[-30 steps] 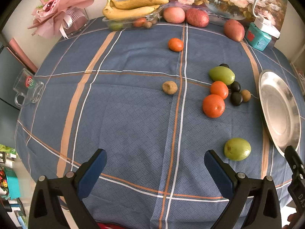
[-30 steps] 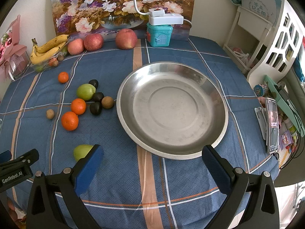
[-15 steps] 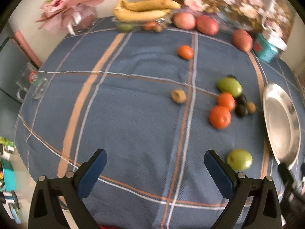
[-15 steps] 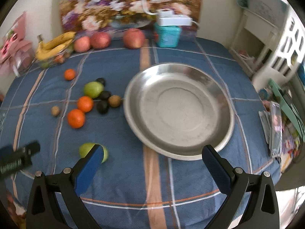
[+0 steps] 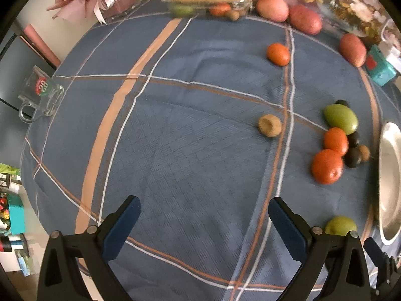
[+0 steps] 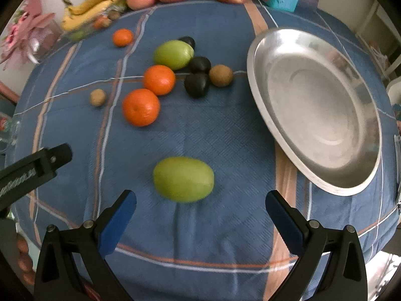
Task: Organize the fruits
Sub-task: 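Move the right gripper to the light green pear and close on it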
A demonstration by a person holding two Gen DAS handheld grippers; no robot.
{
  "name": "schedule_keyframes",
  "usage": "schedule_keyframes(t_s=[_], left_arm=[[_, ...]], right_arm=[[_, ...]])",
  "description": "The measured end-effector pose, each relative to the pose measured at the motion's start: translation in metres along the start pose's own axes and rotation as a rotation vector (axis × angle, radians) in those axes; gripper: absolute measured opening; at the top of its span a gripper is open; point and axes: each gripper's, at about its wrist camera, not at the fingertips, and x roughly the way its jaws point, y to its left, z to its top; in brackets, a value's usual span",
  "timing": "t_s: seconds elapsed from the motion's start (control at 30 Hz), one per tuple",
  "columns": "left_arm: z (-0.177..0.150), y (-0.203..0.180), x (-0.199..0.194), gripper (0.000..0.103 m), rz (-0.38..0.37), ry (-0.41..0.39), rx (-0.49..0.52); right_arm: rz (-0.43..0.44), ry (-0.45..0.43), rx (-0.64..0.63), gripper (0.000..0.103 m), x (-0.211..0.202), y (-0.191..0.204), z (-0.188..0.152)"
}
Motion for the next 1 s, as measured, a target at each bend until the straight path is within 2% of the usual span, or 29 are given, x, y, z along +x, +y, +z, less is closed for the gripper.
schedule_keyframes(t_s=[0.23,0.33,0.5,0.63,0.73,0.8,0.9,0.97,1.0], left_arm=[[0.005,0.001,0.03,0.103,0.075,0.067,0.013],[0.007,0.003,0.038,0.103,0.08,0.083,0.009],[0.006,0.002,0.04,0.103,0.08,0.08,0.021],[0.01,0.001,0.04,0.103,0.081,0.066,0.028],[0.009,0.001,0.036,0.103,0.078,0.048,0.03],[0.008,0.002,0.03,0.103,0.08,0.037,0.026],[0.007,0.002,0.026,0.103,0.086,0.023,0.016],[0.007,0.003,0.022,0.103,0.085,0.017,0.016],[0.007,0.003,0.021,0.103,0.086,0.014,0.017]], right_arm=[[-0.052,0.045,0.026,0.103,0.027,0.003,0.009],[-0.051,0.04,0.068,0.103,0.032,-0.008,0.012],[-0.073,0.041,0.048,0.103,0.035,-0.004,0.016],[-0.055,0.049,0.044,0.103,0.037,0.0,0.022],[-0.042,0.046,0.054,0.102,0.027,-0.014,0.025],[-0.031,0.036,0.057,0.1,0.021,-0.016,0.03],[-0.012,0.024,0.034,0.088,0.0,-0.014,0.025],[0.007,0.019,0.013,0.074,-0.005,-0.007,0.025],[0.014,0.017,0.003,0.071,-0.008,-0.004,0.024]])
